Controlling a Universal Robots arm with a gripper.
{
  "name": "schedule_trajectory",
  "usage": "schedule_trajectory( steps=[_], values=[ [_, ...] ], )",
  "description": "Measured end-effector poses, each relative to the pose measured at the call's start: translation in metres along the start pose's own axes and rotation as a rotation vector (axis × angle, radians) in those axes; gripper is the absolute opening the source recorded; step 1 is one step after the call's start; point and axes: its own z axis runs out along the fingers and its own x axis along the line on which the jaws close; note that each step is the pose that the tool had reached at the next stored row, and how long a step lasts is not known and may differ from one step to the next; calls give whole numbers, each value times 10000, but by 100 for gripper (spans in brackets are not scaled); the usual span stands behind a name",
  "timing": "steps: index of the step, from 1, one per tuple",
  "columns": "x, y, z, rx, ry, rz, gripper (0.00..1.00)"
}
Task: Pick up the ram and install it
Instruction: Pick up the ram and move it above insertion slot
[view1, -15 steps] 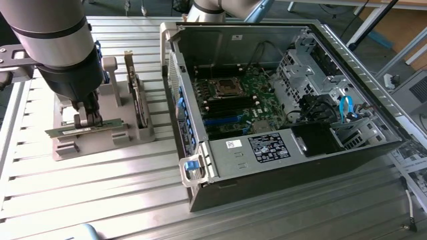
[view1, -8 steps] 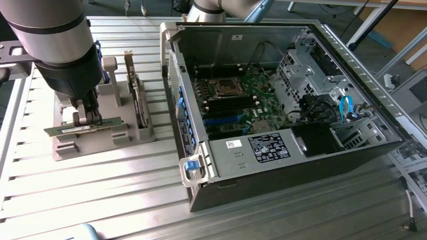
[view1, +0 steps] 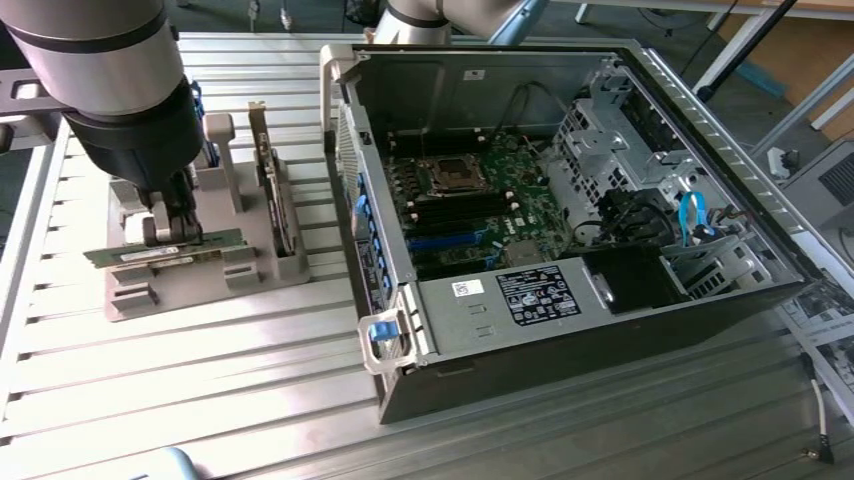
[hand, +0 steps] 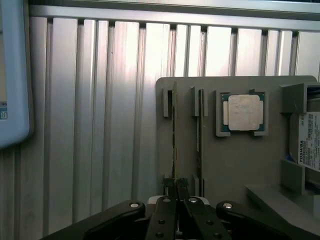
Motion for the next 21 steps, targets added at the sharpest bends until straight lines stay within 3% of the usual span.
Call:
schedule_trajectory(
  steps=[21],
  values=[
    [2, -14, -270, 0, 0, 0, 12]
  ],
)
